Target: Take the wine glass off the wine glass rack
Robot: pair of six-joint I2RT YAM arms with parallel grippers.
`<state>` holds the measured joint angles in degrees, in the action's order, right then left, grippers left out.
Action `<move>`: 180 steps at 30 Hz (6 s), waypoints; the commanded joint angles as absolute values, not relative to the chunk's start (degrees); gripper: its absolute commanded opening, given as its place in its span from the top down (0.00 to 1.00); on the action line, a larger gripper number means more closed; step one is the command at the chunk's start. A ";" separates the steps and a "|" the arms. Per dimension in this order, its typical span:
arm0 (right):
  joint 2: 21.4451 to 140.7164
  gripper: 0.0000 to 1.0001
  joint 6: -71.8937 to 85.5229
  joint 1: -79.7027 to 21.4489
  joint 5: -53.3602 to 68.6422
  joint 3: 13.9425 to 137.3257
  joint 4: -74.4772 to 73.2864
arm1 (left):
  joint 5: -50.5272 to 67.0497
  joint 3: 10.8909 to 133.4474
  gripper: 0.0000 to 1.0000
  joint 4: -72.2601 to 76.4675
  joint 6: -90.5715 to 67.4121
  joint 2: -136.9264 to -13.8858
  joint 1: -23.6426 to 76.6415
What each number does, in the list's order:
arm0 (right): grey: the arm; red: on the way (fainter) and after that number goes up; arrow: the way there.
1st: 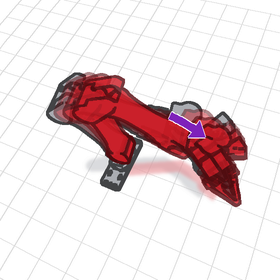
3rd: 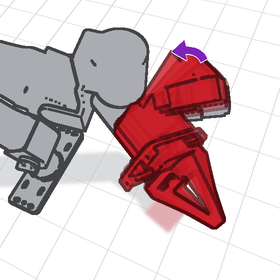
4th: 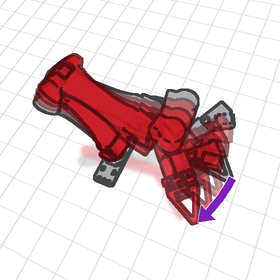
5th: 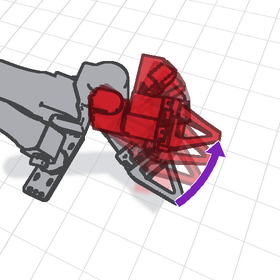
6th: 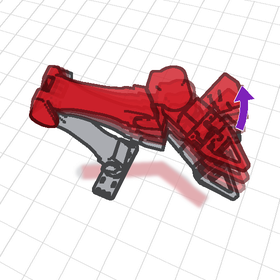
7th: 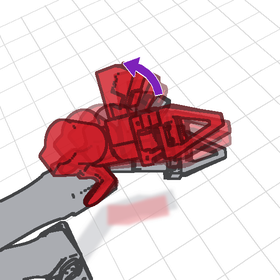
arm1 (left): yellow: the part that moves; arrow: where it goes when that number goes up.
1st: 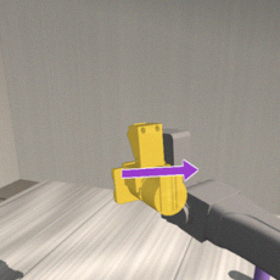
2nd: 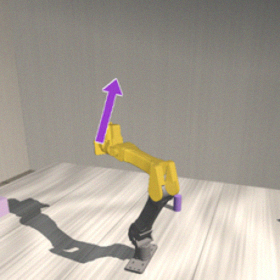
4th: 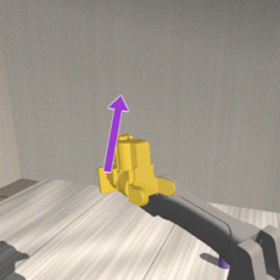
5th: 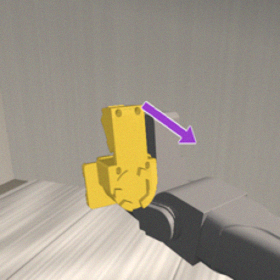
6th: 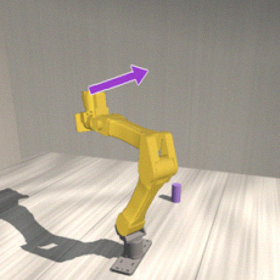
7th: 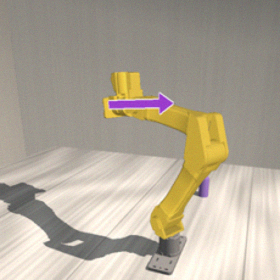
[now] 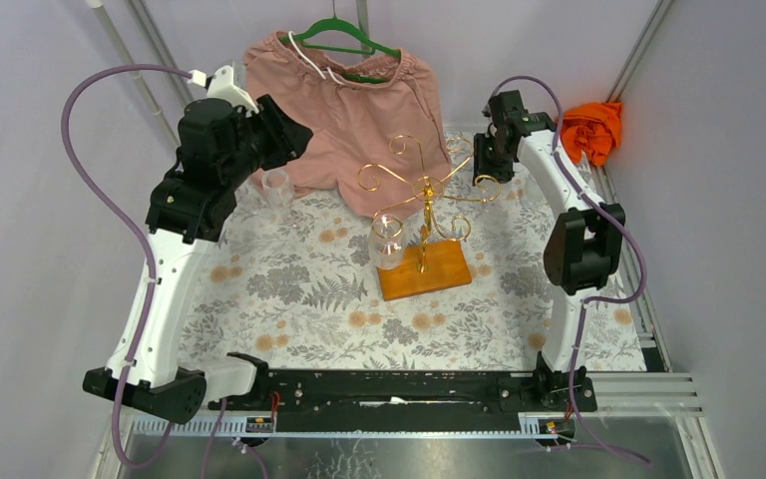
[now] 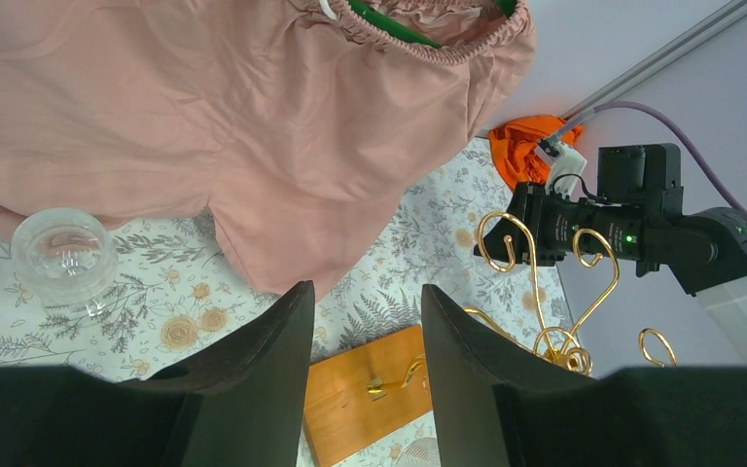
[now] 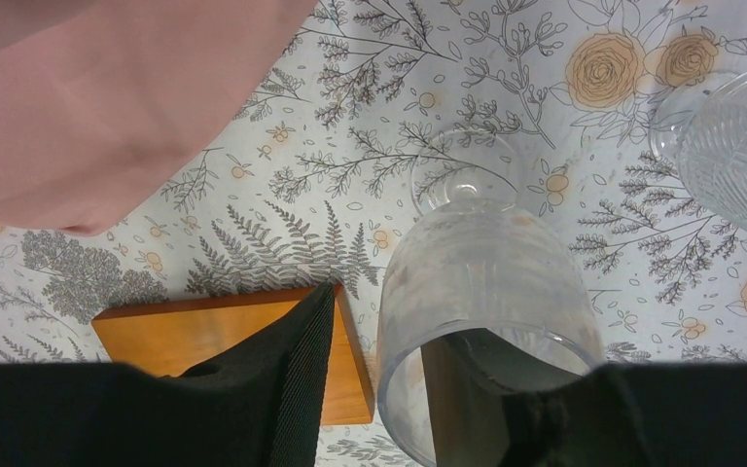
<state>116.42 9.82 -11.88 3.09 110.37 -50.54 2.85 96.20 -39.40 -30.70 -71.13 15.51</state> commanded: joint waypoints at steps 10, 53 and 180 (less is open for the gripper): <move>106.32 0.47 11.04 -11.78 1.80 117.73 -56.15 | 4.12 95.19 0.46 -37.07 -30.32 -71.04 15.91; 62.63 0.58 26.12 -12.13 21.88 91.74 -30.53 | 41.90 54.74 0.42 -6.47 -64.52 -50.21 22.67; 58.10 0.61 33.94 -12.18 31.56 79.20 -16.14 | 38.72 68.02 1.00 -13.36 -70.22 -61.96 22.62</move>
<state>59.09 34.83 -11.94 31.05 79.59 -17.34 37.71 65.78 -20.12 -69.89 -62.30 22.92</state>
